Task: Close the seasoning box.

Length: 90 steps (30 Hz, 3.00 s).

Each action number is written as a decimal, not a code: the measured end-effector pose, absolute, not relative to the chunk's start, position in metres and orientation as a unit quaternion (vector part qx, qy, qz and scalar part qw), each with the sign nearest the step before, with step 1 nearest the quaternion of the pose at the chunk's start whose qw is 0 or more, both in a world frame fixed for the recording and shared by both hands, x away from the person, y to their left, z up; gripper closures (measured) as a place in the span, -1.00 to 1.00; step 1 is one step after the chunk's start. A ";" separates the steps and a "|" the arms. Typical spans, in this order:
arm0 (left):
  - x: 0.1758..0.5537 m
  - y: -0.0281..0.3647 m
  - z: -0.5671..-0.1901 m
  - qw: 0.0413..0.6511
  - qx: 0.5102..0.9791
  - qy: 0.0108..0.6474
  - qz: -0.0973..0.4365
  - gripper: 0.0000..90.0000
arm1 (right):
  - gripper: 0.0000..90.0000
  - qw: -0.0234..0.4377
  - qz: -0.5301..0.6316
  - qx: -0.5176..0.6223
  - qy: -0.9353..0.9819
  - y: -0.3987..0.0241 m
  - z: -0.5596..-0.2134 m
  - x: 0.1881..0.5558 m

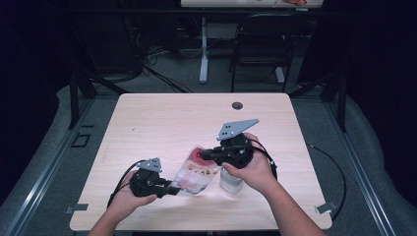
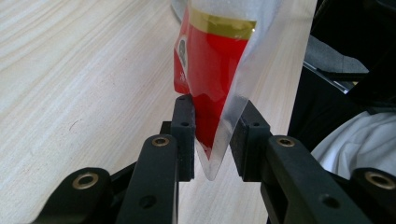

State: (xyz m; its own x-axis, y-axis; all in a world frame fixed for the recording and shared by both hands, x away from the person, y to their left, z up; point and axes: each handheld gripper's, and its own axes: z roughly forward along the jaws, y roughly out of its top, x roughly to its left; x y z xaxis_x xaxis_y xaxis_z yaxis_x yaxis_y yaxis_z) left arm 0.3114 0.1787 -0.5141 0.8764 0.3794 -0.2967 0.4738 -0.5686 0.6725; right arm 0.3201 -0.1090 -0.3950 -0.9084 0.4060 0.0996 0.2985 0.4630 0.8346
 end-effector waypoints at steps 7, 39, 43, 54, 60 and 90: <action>0.311 0.181 -0.513 0.386 0.887 0.248 -0.049 0.66 | 0.99 0.055 0.472 0.215 0.853 -0.113 -0.403 0.323; 0.309 0.194 -0.494 0.379 0.887 0.261 -0.025 0.70 | 1.00 0.050 0.481 0.242 0.841 -0.130 -0.424 0.325; 0.310 0.195 -0.491 0.378 0.888 0.261 -0.022 0.70 | 1.00 0.053 0.482 0.244 0.840 -0.132 -0.425 0.324; 0.311 0.197 -0.485 0.381 0.887 0.259 -0.022 0.70 | 1.00 0.050 0.491 0.249 0.833 -0.136 -0.430 0.326; 0.311 0.197 -0.480 0.381 0.888 0.258 -0.019 0.71 | 1.00 0.046 0.499 0.252 0.828 -0.140 -0.433 0.326; 0.311 0.199 -0.452 0.382 0.890 0.250 -0.007 0.72 | 0.99 0.065 0.525 0.262 0.808 -0.151 -0.437 0.317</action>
